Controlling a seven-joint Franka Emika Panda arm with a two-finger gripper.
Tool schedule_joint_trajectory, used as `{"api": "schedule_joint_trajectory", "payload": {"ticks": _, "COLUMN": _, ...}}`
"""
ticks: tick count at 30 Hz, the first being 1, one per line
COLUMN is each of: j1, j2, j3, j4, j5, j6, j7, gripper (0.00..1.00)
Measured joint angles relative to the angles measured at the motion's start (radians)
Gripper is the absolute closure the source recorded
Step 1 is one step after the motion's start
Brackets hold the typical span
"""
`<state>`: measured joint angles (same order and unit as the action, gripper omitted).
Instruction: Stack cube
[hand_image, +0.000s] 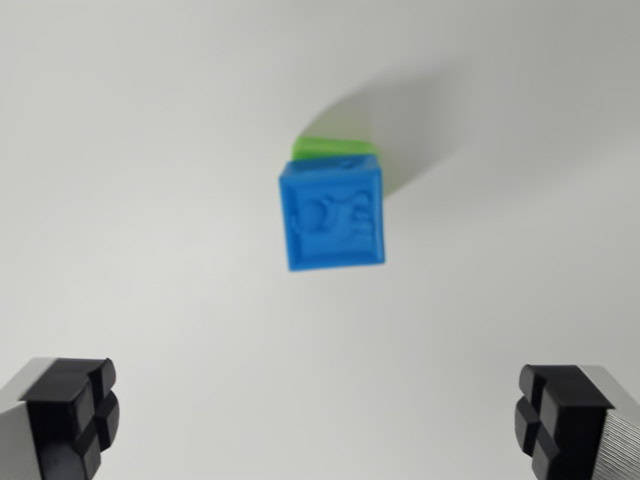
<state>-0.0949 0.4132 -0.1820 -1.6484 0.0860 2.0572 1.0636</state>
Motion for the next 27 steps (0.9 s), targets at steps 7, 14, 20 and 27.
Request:
{"api": "schedule_joint_trajectory", "payload": {"ticks": 7, "j1": 0.000, "j2": -0.023, "j3": -0.002, "j4": 0.037, "j5": -0.005, "j6": -0.059, "j7": 0.004, "gripper": 0.00}}
{"api": "schedule_joint_trajectory", "payload": {"ticks": 14, "j1": 0.000, "j2": -0.034, "j3": -0.003, "j4": 0.077, "j5": -0.008, "j6": -0.111, "j7": 0.006, "gripper": 0.00}}
{"api": "schedule_joint_trajectory", "payload": {"ticks": 20, "j1": 0.000, "j2": -0.044, "j3": -0.004, "j4": 0.106, "j5": -0.010, "j6": -0.149, "j7": 0.008, "gripper": 0.00}}
{"api": "schedule_joint_trajectory", "payload": {"ticks": 27, "j1": 0.000, "j2": -0.048, "j3": -0.006, "j4": 0.137, "j5": -0.011, "j6": -0.184, "j7": 0.009, "gripper": 0.00}}
